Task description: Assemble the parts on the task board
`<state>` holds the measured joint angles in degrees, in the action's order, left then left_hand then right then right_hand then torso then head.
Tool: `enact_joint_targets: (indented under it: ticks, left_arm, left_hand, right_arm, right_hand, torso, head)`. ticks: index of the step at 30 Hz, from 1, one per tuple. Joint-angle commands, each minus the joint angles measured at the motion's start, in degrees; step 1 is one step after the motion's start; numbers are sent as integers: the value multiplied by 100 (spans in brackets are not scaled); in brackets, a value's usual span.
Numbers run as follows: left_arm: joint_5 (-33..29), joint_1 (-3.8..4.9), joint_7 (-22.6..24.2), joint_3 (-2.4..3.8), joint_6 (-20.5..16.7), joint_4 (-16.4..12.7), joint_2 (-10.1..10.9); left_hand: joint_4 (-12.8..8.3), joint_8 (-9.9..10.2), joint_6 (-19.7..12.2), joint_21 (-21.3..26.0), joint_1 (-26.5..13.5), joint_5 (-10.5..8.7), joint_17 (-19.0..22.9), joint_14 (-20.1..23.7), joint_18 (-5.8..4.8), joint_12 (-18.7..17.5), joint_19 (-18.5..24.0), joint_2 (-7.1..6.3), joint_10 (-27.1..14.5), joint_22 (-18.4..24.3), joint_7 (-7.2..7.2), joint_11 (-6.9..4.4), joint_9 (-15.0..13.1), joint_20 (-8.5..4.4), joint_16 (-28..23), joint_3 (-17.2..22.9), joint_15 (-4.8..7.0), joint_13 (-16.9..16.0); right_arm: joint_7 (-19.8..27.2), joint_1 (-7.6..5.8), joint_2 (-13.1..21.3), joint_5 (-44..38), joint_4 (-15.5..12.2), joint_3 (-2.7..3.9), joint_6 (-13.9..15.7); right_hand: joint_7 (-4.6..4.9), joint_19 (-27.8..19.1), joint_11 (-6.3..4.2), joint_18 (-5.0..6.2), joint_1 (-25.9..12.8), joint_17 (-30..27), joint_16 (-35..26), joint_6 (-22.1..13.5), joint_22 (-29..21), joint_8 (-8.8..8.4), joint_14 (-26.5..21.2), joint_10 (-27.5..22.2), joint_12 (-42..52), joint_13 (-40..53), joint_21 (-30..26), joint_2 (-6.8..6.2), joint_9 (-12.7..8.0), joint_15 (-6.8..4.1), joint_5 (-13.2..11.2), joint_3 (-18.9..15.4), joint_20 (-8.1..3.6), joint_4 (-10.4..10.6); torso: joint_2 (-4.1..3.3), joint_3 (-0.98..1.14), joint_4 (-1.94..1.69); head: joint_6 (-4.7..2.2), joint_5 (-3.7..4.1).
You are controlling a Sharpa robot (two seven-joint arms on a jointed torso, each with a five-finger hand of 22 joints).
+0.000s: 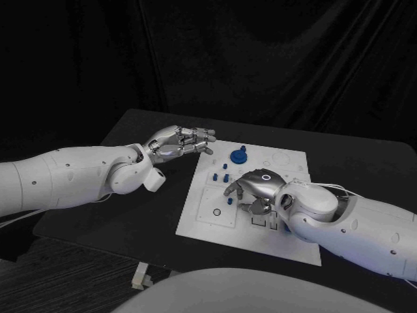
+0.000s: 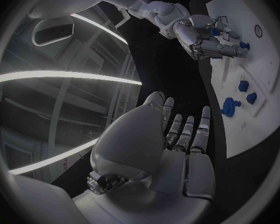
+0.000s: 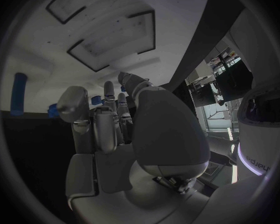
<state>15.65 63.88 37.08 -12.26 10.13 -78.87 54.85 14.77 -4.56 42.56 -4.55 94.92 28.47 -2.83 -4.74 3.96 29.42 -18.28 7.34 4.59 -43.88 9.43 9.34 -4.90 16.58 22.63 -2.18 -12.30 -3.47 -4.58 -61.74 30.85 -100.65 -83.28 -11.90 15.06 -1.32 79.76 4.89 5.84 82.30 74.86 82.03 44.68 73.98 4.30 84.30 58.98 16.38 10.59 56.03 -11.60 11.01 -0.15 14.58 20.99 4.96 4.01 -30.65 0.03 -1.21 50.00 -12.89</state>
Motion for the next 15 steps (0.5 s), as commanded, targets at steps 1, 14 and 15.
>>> enact_joint_targets:
  ticks: [1, 14, 15]
  left_arm:
    - [-46, -10, 51, 5, 73, -2, -2]
    - [-46, -11, 194, 5, -50, 4, 5]
    - [-46, -11, 222, 5, -71, 5, 4]
  left_hand:
    - [-29, -107, -66, -49, 43, 73, 12, -36, 66, -46, -33, -39, -35, 58, -16, 16, 31, 3, 80, 194, -48, 47]
    - [13, -116, -96, 28, -35, 16, 35, 60, 8, -41, 84, -109, -45, 124, 3, 34, 34, 11, -102, 220, 113, 48]
    - [19, -118, -98, 43, -48, 10, 40, 85, 0, -42, 111, -122, -47, 135, 3, 34, 34, 9, -148, 220, 140, 49]
  right_arm:
    - [-104, -141, 122, -37, -152, 12, 647]
    - [-217, -1073, 953, 1117, -727, 12, 993]
    - [-263, -1104, 1001, 1152, -732, 12, 927]
  right_hand:
    - [-63, 4, 20, 55, -55, 124, -99, -200, 701, -63, 269, -203, -88, -90, -87, 76, -138, 37, -228, -390, 86, 124]
    - [326, 60, 63, 61, -160, 193, -35, 322, 708, 233, 289, -469, 76, -187, -137, 176, -236, 82, -471, -990, 143, 745]
    - [347, 59, 64, 62, -167, 186, -40, 372, 707, 255, 287, -477, 83, -190, -146, 176, -229, 81, -474, -999, 143, 752]
  torso:
    - [-1, 0, 0]
    - [1, -1, -2]
    - [0, -1, -2]
  head:
    - [0, 11]
    - [0, 32]
    - [0, 33]
